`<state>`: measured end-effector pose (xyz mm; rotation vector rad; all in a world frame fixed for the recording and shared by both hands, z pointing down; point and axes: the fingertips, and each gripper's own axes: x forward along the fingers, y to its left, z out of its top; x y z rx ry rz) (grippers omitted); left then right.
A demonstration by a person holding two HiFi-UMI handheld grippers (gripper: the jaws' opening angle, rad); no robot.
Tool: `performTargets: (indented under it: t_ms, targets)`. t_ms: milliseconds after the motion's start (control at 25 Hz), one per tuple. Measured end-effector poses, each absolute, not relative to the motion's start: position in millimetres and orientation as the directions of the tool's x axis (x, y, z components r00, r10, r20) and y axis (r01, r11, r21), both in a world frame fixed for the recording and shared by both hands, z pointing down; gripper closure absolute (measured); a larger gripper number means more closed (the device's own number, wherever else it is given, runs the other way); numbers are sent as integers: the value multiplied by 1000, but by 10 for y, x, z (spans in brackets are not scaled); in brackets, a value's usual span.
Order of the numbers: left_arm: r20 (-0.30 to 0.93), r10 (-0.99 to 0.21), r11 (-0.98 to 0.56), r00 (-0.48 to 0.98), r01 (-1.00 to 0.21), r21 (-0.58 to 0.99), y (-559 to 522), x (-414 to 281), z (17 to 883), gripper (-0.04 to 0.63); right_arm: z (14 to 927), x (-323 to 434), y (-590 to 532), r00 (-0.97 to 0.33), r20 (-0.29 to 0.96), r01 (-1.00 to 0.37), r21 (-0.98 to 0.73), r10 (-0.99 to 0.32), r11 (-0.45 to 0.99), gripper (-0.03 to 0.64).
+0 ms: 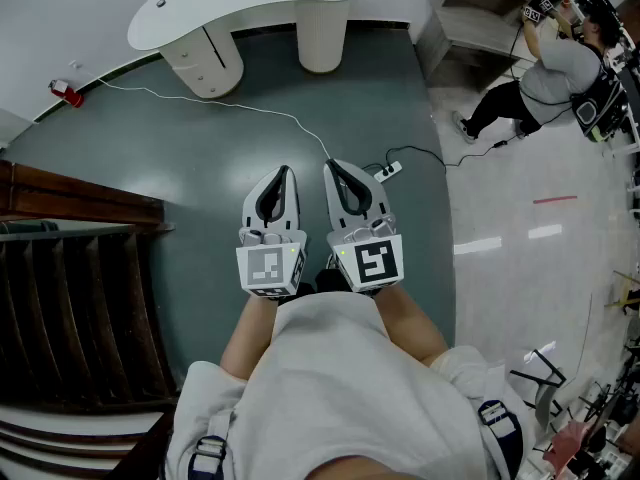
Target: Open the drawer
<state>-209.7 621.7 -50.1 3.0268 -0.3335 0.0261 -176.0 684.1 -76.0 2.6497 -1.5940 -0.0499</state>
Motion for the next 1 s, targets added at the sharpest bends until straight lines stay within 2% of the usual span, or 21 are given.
performTargets:
  t_ms: [560, 840, 1000]
  targets:
    - [76, -213, -971, 974, -219, 92, 6327, -1418, -282, 591, -550, -1043, 6915, 441, 4, -897, 14, -897, -441, 604]
    - [102, -239, -963, 966, -250, 103, 5563, -1092, -43, 591, -336, -711, 6235, 423, 24, -906, 7, -906, -423, 604]
    - [69, -238, -961, 969, -246, 127, 4960, -738, 20, 591, -342, -379, 5702, 443, 27, -896, 46, -896, -442, 604]
